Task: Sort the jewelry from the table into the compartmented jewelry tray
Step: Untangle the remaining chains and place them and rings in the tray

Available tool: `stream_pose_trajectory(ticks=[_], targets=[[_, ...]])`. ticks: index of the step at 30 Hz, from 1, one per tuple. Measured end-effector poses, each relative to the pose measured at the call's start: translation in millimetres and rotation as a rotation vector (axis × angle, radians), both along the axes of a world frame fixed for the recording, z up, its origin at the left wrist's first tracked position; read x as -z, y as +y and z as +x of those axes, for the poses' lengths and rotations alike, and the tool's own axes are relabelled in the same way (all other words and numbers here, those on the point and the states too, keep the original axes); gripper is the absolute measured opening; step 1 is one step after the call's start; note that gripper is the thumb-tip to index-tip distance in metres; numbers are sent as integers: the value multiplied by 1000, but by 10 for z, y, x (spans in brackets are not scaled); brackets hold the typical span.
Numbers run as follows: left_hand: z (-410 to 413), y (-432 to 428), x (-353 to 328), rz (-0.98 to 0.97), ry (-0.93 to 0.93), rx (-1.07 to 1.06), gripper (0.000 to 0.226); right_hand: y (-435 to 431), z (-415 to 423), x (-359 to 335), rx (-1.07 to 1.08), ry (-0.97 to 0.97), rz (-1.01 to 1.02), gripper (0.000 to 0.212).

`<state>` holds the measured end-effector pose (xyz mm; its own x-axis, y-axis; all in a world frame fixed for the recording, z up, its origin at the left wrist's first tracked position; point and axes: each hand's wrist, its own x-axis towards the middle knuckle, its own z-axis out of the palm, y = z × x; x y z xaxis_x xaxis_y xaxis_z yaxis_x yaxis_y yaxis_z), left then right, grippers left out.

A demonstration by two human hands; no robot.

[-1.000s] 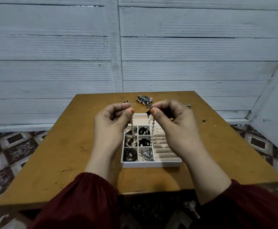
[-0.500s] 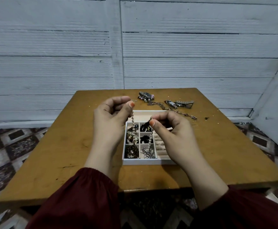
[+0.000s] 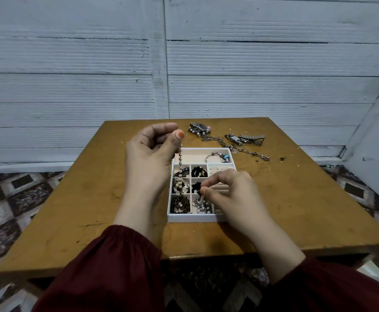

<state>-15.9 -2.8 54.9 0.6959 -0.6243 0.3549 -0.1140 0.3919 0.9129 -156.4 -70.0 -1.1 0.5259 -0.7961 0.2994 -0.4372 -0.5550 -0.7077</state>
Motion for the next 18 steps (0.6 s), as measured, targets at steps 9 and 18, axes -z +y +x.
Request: stream_pose_trajectory(ticks=[9,18], targets=[[-10,-12,-10,-13,-12,2,12,61,3,-28,27,261,-134,6],[-9,-14,-16,-20,-15,15,12,50,-10,-18,28,251,-137,11]])
